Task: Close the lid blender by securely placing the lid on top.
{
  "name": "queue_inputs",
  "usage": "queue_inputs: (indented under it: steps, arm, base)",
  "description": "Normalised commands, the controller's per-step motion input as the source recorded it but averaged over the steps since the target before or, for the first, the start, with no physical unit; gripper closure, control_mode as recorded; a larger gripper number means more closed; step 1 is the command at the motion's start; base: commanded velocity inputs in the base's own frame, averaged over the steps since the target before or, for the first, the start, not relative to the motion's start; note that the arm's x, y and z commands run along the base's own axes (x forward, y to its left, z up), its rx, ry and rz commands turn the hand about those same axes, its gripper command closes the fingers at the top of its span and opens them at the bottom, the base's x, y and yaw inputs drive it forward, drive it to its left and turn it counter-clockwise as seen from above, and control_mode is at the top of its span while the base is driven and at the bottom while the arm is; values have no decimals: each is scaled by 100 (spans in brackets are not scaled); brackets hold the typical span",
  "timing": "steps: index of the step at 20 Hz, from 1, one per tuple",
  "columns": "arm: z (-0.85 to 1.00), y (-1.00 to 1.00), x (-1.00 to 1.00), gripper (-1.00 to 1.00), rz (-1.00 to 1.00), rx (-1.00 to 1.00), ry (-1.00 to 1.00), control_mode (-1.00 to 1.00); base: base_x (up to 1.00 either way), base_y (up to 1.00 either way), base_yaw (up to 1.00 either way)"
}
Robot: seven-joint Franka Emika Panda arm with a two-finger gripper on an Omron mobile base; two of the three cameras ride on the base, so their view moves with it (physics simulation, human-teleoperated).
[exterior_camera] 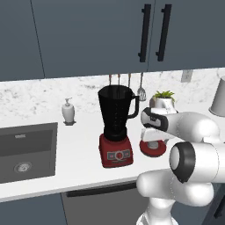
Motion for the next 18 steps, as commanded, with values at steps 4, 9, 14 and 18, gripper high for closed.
queue_inputs:
  steps: [4, 9, 14, 18]
  arm:
    - [-12, 0, 18, -100, 0, 0, 0, -100]
    - [-15, 0, 15, -100, 0, 0, 0, -100]
    - [-17, 0, 14, -100, 0, 0, 0, -100]
    - [-19, 0, 14, -100, 1, 0, 0, -100]
  base:
    - [0, 0, 0]
    - [0, 0, 0]
    - [0, 0, 0]
    - [0, 0, 0]
